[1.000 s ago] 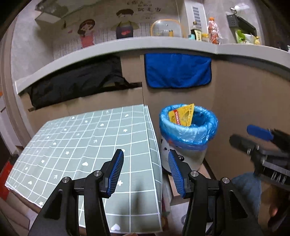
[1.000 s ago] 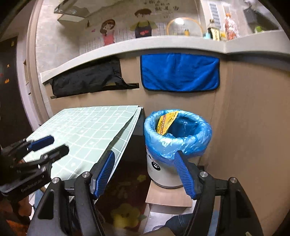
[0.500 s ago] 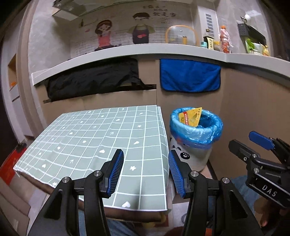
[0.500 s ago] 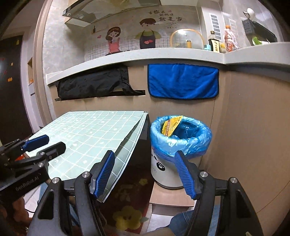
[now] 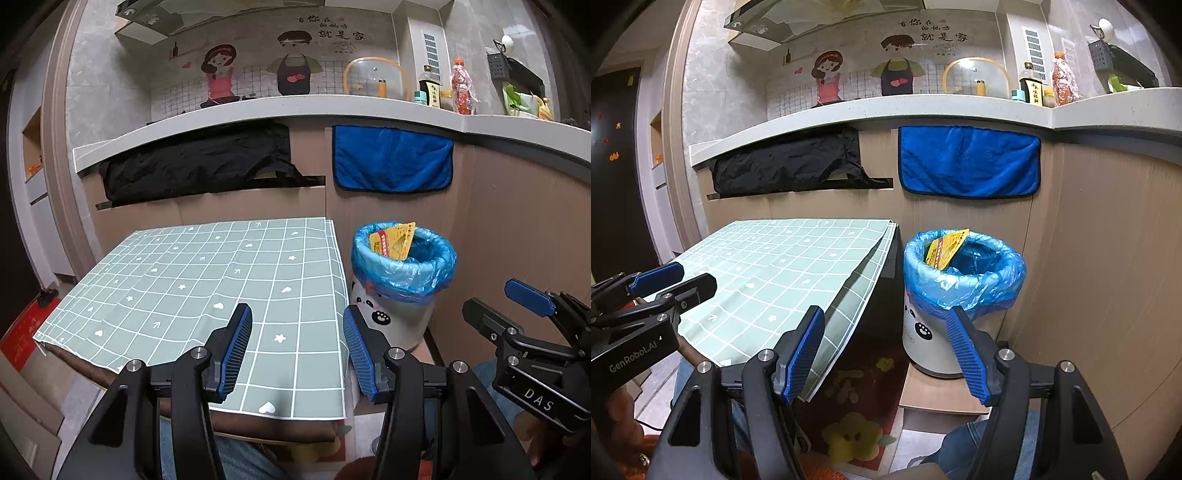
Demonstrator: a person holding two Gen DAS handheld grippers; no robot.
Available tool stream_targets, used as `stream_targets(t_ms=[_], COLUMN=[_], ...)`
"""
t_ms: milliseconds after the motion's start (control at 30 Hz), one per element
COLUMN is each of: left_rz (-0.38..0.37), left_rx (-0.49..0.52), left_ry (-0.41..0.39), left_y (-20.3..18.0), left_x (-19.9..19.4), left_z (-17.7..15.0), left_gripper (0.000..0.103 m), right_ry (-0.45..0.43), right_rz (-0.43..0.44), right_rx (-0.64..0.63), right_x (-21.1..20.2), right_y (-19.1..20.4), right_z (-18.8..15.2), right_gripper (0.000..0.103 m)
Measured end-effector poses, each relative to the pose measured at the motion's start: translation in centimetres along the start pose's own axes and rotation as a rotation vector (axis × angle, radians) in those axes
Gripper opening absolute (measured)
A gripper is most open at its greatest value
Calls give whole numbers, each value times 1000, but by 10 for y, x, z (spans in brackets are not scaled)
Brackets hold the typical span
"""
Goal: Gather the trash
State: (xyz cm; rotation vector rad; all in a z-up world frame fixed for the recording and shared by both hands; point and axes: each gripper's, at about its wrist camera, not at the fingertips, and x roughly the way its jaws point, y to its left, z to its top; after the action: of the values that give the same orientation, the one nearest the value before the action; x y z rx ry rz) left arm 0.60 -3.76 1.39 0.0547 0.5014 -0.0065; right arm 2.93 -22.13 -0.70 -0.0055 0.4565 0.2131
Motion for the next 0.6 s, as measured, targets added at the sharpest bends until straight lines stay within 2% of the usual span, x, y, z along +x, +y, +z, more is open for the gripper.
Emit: stream_targets(t_ms=[600], left_rz=[-14], left_rx=[3], left_ry=[4], left_y=[-3], left_x=[2], left_z=[-1], left_gripper=[52], right_ry=[-4], right_rz=[-16], right_rx=[3], right_x=[-1], right_y=[0], right_z=[-1], right_gripper=[66])
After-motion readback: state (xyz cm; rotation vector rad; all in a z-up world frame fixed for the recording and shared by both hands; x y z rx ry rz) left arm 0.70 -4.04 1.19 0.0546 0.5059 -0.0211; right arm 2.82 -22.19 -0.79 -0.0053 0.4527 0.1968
